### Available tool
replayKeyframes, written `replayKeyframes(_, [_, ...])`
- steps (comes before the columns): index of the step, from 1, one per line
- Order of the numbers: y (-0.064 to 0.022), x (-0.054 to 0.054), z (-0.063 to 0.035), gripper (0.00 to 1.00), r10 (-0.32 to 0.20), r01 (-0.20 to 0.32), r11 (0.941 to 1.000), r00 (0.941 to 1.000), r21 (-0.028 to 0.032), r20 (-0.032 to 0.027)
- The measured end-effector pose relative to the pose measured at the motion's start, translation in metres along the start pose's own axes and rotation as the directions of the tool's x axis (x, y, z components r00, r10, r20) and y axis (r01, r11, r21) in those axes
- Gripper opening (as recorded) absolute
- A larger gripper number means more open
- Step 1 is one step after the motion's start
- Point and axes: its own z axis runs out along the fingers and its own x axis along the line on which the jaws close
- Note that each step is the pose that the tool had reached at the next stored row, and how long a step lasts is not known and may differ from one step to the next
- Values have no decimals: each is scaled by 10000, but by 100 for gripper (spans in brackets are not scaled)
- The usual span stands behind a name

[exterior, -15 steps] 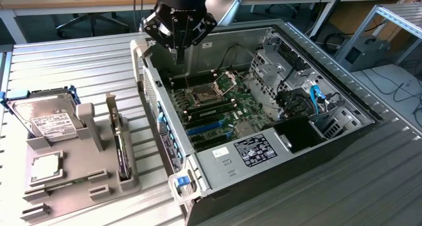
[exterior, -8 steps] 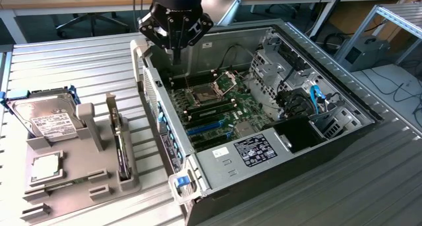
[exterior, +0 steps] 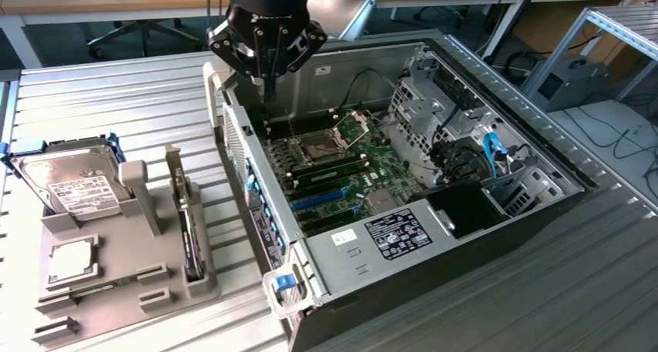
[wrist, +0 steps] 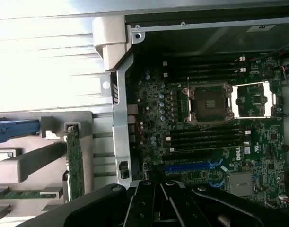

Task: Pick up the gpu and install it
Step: 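Reach for the gpu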

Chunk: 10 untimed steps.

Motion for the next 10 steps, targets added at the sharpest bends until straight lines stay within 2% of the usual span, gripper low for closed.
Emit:
replayKeyframes(7, [-4, 56, -1, 11, 0, 0, 10000, 10000, -1, 1])
replayKeyframes(10, [-9, 126, -3, 11, 0, 0, 10000, 10000, 0, 0])
